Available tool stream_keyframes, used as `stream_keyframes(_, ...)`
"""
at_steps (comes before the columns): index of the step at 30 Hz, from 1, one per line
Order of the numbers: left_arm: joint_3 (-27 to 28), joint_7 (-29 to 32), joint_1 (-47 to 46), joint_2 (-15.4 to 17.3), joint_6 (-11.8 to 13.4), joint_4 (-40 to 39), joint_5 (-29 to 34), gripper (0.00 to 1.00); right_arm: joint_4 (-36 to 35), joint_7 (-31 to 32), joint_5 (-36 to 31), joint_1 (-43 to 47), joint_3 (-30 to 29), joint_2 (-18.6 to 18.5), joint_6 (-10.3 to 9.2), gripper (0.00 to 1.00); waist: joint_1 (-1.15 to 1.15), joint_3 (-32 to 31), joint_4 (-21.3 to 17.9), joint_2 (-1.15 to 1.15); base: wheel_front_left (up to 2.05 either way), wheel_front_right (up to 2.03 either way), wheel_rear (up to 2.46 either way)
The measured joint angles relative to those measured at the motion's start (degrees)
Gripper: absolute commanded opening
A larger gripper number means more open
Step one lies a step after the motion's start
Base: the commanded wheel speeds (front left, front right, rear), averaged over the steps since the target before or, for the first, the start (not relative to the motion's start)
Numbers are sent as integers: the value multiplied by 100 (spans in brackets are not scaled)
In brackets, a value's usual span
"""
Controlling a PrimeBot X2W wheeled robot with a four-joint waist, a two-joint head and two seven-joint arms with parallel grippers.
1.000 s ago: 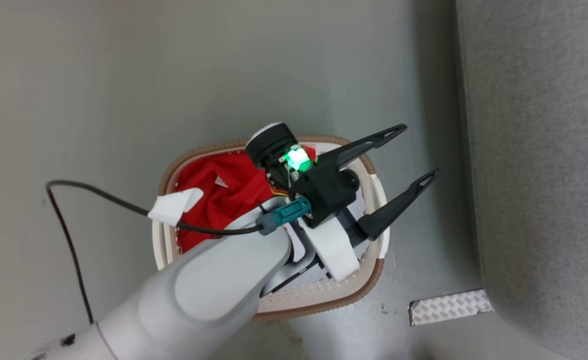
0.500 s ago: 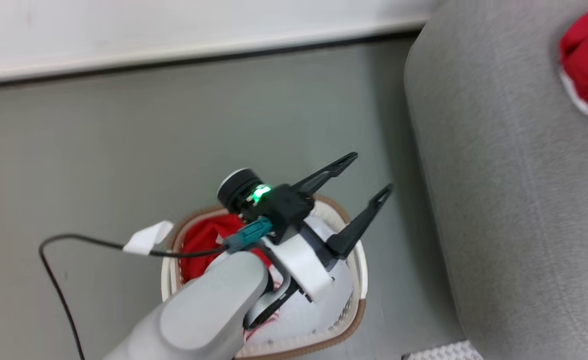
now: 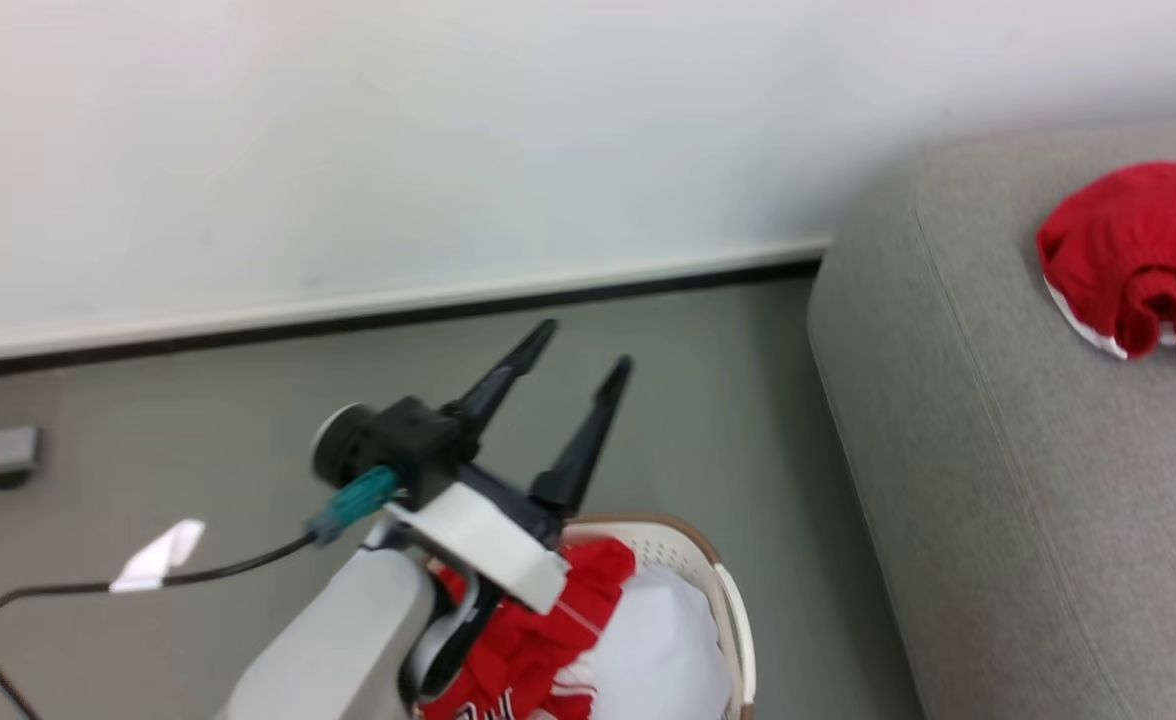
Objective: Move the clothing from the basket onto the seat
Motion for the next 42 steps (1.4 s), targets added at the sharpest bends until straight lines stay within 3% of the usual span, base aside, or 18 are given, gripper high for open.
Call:
stream_keyframes(11, 1168, 0, 972, 318, 452, -209, -25, 100, -653, -957, -698, 1216, -503, 847, 0, 100, 1, -698, 542, 0, 0, 0, 0)
stream_keyframes(17, 1906, -1, 1818, 407, 604, -439, -24, 100, -755, -1289, -1082, 2162, -899, 1603, 1, 100, 1, -1009, 748, 0, 0, 0, 0)
stream_keyframes(23, 2490, 0, 2518, 288, 742, -619, 167, 100, -993, -1357, -1750, 2954, -1296, 2157, 1, 100, 1, -1143, 917, 0, 0, 0, 0)
stream_keyframes(31, 3174, 0, 3148, -141, 603, -977, 772, 100, -1669, -1363, -2510, 4016, -1759, 2585, 1, 100, 1, -1173, 1017, 0, 0, 0, 0)
stream_keyframes(42, 3620, -1, 3426, -680, 232, -940, 1285, 100, -1736, -1365, -2715, 4083, -1719, 2810, 0, 100, 2, -1115, 895, 0, 0, 0, 0)
